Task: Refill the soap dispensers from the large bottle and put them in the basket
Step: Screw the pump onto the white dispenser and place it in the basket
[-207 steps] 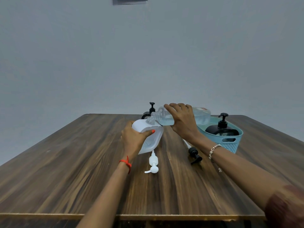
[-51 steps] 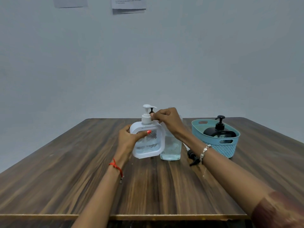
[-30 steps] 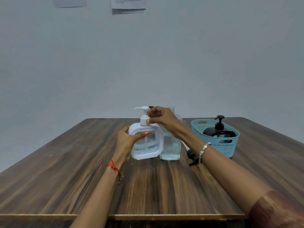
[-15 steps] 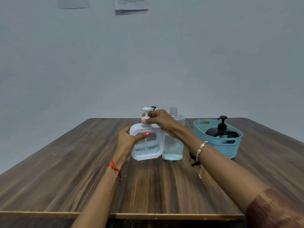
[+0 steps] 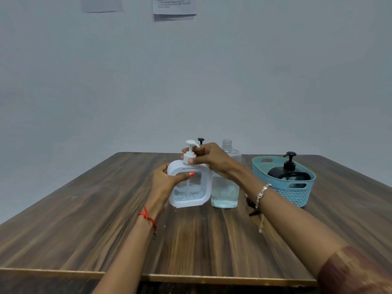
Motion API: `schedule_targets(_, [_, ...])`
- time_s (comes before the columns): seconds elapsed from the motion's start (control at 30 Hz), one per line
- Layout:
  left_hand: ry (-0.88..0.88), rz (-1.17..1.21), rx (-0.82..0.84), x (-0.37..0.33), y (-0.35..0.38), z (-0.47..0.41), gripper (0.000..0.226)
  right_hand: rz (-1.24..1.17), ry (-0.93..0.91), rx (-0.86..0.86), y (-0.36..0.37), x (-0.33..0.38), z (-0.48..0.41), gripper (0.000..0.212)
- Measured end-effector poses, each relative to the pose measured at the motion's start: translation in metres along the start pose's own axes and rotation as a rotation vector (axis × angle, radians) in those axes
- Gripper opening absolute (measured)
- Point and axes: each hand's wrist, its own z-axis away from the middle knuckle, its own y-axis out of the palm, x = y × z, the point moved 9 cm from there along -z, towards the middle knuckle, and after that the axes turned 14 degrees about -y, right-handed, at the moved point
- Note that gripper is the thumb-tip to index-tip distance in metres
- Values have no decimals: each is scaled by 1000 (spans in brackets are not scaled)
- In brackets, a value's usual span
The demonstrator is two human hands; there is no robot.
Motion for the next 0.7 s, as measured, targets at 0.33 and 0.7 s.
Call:
schedule_targets(0.33, [8,12,0,-2,3,7,35,307,-5,-223,-4,8,5,36])
schedule_targets(0.7, [17,23,-39,-5,0,11,35,314,76,-324,-9,7,10,32])
